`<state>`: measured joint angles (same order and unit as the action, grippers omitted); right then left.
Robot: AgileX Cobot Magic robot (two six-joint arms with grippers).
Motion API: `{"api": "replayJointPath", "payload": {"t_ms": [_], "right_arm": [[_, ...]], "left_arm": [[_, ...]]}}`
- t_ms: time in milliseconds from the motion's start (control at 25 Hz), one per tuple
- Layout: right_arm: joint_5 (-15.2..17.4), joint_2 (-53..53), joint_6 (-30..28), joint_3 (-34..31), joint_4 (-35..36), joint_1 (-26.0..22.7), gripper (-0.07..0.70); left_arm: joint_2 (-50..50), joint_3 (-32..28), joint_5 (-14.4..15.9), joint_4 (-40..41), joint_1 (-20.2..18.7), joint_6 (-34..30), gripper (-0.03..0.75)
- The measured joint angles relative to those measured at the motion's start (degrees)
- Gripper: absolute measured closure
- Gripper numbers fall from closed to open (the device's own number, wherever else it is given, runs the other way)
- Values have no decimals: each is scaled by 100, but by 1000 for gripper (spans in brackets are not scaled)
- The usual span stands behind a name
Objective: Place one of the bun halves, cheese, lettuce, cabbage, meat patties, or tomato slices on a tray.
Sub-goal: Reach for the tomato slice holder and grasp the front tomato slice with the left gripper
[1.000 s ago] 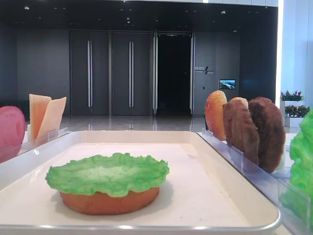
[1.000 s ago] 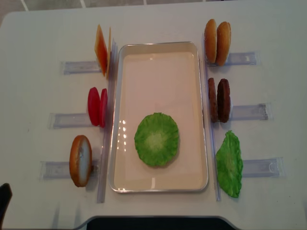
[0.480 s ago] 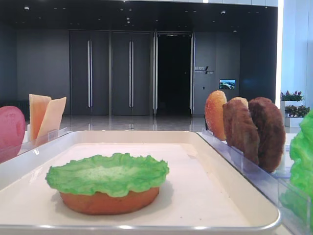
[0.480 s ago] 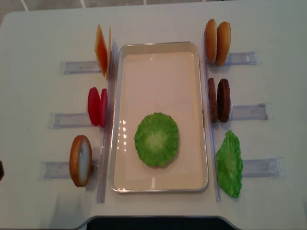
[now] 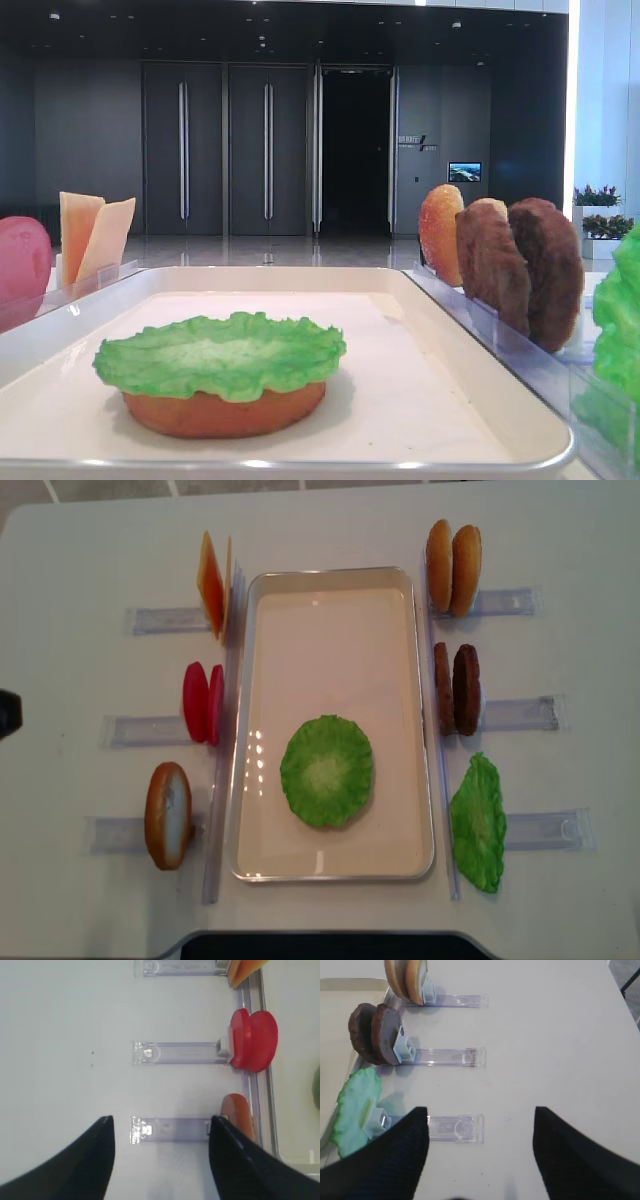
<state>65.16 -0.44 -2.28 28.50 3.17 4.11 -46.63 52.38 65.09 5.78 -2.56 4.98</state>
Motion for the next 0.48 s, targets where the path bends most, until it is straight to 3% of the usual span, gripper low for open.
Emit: {"api": "replayJointPath", "payload": {"t_ms": [240,480], "right_arm": [[0,0,0,0,0,0,172],[0,0,0,0,0,0,174]], "left_arm": [[-1478,962,40,135,0,-16,263],[-2735,1763,316,72,0,-83,263]]}}
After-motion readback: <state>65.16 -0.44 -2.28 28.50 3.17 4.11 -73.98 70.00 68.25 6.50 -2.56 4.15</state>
